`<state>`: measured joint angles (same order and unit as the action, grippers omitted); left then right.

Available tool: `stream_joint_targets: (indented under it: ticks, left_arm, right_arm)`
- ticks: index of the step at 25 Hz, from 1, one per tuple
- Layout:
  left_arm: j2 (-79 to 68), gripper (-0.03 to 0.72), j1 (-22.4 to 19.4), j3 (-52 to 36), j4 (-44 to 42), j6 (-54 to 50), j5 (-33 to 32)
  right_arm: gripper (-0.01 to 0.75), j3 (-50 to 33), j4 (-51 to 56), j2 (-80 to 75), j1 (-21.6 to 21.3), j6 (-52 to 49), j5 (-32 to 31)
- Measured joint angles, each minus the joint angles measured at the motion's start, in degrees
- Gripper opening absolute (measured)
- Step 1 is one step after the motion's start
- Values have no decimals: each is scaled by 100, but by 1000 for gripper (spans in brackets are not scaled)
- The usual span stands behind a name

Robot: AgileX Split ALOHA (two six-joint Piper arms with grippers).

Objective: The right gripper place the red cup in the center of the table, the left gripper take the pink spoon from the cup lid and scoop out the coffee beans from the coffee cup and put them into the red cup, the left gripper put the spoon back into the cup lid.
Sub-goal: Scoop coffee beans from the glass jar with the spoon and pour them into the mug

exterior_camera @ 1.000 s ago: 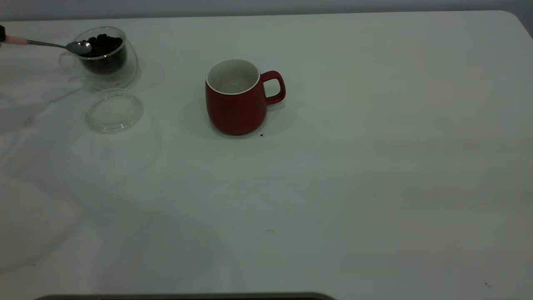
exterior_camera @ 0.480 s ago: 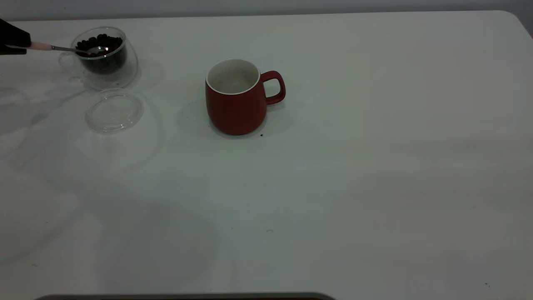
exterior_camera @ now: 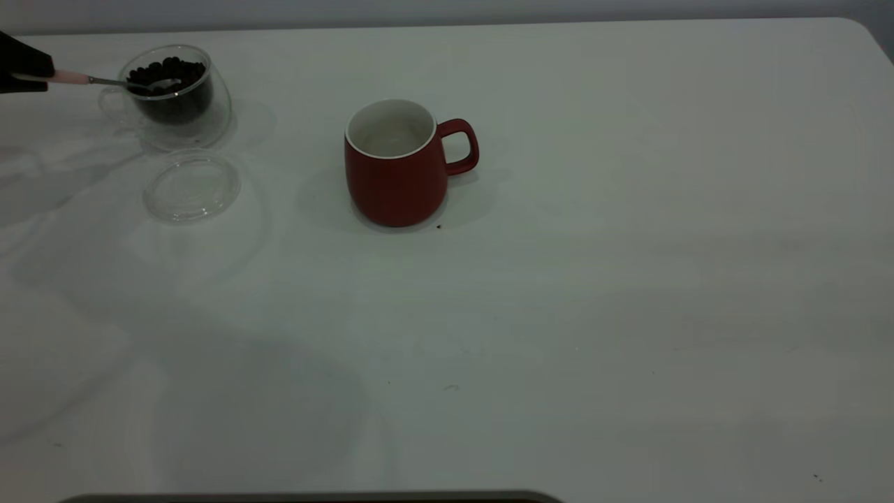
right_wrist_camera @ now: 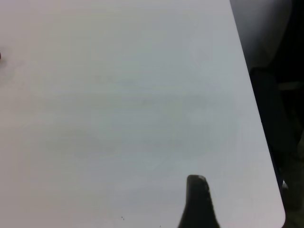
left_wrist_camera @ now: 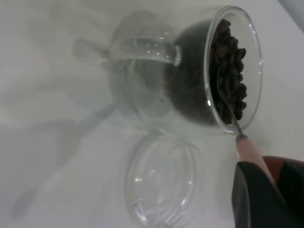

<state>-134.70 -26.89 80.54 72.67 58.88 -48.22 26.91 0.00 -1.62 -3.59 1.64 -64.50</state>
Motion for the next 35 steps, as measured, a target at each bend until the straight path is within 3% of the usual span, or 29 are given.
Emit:
stream_joint_targets:
  ticks: [11,18,35]
  left_arm:
    - [-364,126,-58,0,714,-78,-501]
    - [-364,126,-299,0,705,-151,-787]
    - [-364,126,-368,0,633,-219,-1667]
  right_arm:
    - [588,0,0,0,0,0,0]
    - [588,0,0,0,0,0,0]
    - [588,0,0,0,0,0,0]
